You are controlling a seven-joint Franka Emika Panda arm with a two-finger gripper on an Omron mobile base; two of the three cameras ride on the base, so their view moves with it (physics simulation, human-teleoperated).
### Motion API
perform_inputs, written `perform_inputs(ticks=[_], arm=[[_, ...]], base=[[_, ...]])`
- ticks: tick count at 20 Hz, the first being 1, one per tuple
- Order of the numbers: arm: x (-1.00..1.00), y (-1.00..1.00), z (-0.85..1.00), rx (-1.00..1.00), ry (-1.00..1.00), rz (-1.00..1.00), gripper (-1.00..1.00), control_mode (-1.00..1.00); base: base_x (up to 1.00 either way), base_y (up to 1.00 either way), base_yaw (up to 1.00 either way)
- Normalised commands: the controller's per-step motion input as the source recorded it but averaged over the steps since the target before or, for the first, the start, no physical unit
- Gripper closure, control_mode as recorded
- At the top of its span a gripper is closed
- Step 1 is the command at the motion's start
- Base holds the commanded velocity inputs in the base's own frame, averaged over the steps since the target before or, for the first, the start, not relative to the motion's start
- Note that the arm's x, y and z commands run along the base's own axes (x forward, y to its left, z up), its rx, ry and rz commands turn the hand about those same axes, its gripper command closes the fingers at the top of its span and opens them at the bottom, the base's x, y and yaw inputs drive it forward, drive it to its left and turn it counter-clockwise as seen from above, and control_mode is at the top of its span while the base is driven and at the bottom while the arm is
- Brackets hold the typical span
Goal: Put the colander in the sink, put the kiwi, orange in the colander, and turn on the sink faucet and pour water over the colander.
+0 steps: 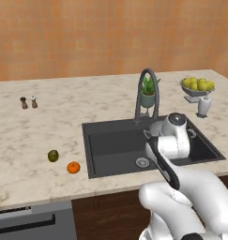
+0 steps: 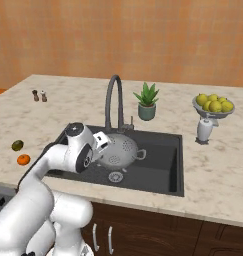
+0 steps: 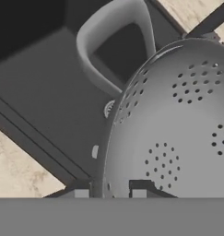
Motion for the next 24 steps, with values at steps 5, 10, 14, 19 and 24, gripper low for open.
perform_inputs(ticks=[5, 10, 14, 19, 24], arm=[[0.29, 0.77, -0.01, 0.00, 0.00, 0.00, 1.00, -1.00], [0.31, 0.71, -0.08, 0.00, 0.00, 0.00, 1.00, -1.00], [0.48, 0.58, -0.14, 0.00, 0.02, 0.00, 1.00, -1.00], [0.74, 0.30, -0.26, 0.00, 0.06, -0.07, 1.00, -1.00], [0.69, 0.02, -0.34, 0.00, 0.09, -0.25, 1.00, -1.00]], base=[[0.00, 0.00, 0.00], [0.00, 0.00, 0.00], [0.00, 0.00, 0.00], [0.00, 0.00, 0.00], [0.00, 0.00, 0.00]])
